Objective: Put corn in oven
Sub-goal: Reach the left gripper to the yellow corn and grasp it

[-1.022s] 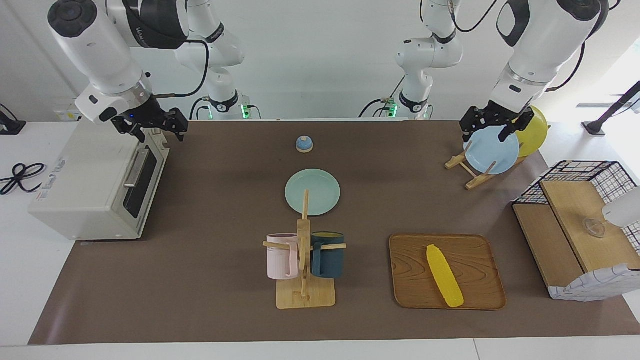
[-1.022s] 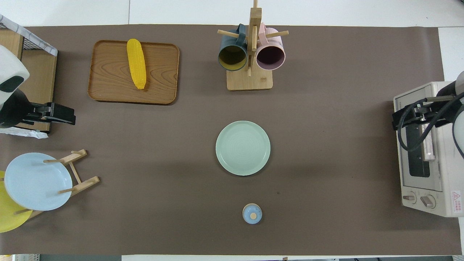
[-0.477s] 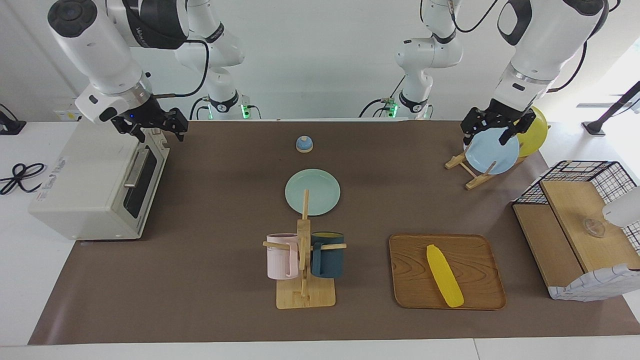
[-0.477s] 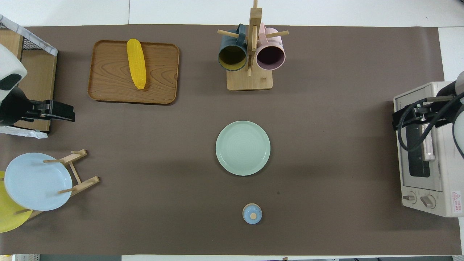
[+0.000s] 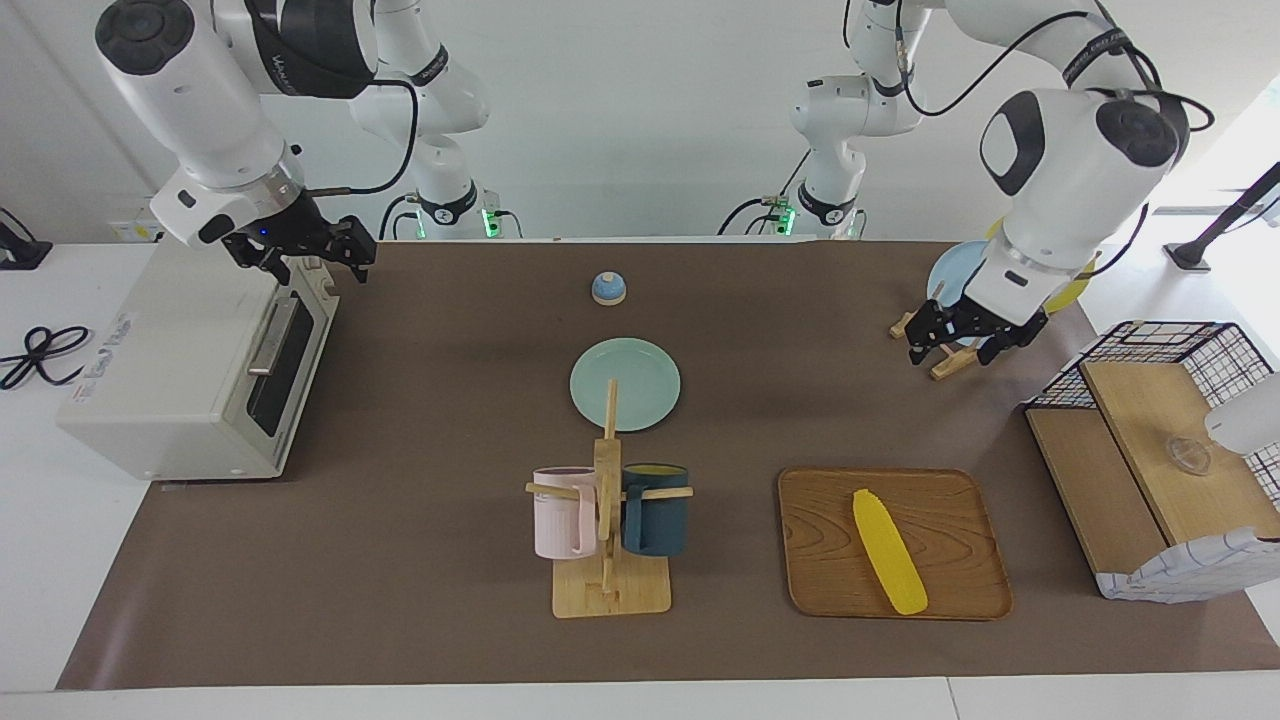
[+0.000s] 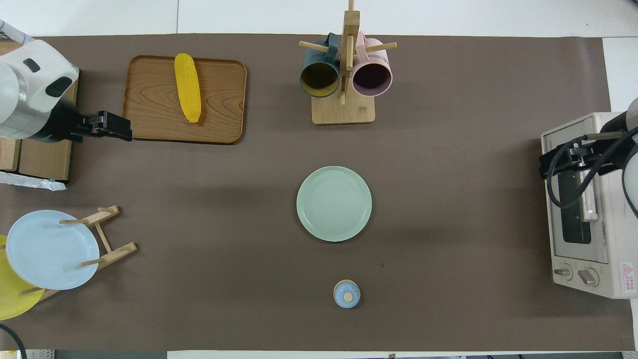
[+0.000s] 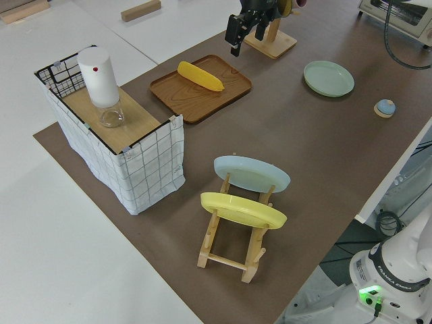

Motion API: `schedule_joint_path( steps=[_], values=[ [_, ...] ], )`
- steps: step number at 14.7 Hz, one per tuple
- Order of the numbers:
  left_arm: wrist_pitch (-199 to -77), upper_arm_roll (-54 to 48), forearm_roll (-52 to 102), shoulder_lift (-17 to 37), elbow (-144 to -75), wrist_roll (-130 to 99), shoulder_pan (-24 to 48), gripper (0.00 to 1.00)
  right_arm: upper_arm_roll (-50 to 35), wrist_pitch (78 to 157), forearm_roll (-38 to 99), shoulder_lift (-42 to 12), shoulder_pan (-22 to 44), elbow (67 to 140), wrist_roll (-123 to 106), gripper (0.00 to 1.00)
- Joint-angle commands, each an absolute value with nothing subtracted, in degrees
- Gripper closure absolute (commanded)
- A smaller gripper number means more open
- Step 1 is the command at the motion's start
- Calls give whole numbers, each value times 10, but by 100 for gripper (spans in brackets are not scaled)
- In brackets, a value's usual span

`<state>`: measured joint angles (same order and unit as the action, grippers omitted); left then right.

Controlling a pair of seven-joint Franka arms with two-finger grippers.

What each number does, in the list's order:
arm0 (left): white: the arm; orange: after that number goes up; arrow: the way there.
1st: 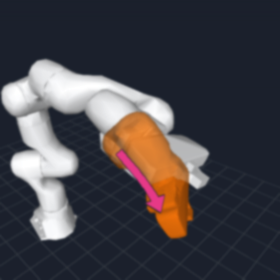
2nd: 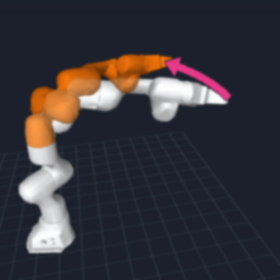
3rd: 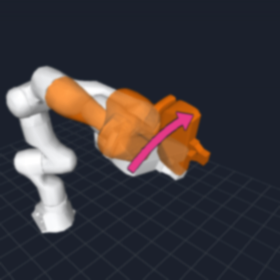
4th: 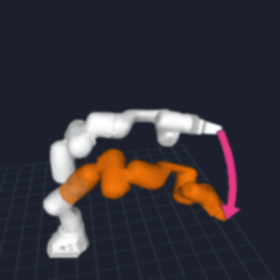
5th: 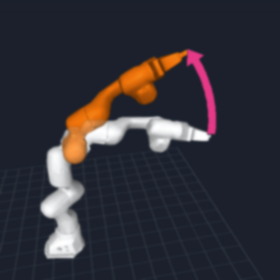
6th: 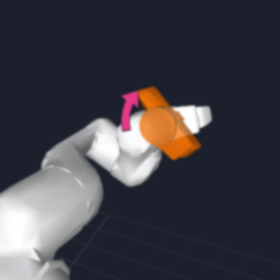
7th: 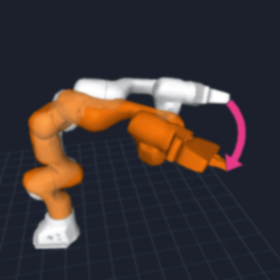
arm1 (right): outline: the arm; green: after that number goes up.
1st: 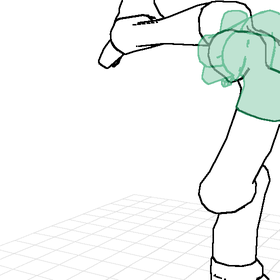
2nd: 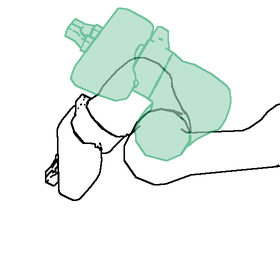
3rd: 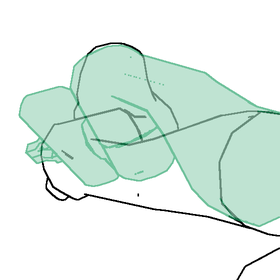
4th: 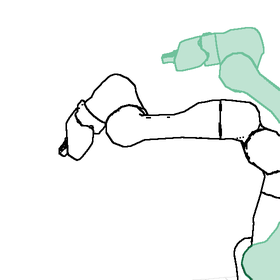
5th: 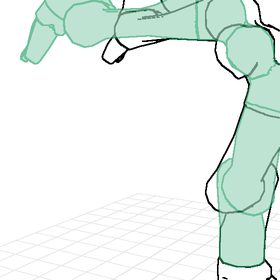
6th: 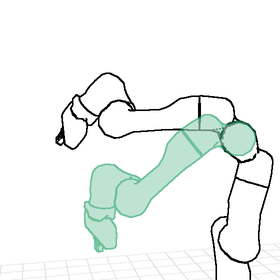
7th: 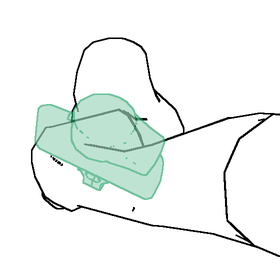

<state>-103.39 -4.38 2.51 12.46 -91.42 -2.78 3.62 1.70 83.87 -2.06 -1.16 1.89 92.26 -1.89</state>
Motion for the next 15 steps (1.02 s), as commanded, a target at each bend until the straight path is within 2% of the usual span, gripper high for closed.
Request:
schedule_joint_path(
  steps=[1, 4, 6, 7, 12, 15],
  values=[
    [-1026, -43, 32, 253, -787, -35, 54, 0, 14, 839, -6, -4, 13, 932, -15, 0],
    [-1027, -43, 31, 355, -693, -38, 68, 0, 14, 857, -6, -2, 12, 934, -18, 0],
    [-1030, -26, 32, 415, -631, -38, 80, 0, 15, 911, -6, 13, 7, 975, -42, 70],
    [-1043, -24, 33, 421, -629, -38, 80, 0, 15, 933, -6, 20, -4, 997, -84, 100],
    [-1099, -21, 33, 454, -627, -44, 85, 0, 18, 1031, -17, 69, -49, 1126, -143, 100],
    [-1122, -18, 33, 494, -600, -63, 84, 0, 18, 1070, -40, 77, -65, 1170, -164, 100]
  ],
)
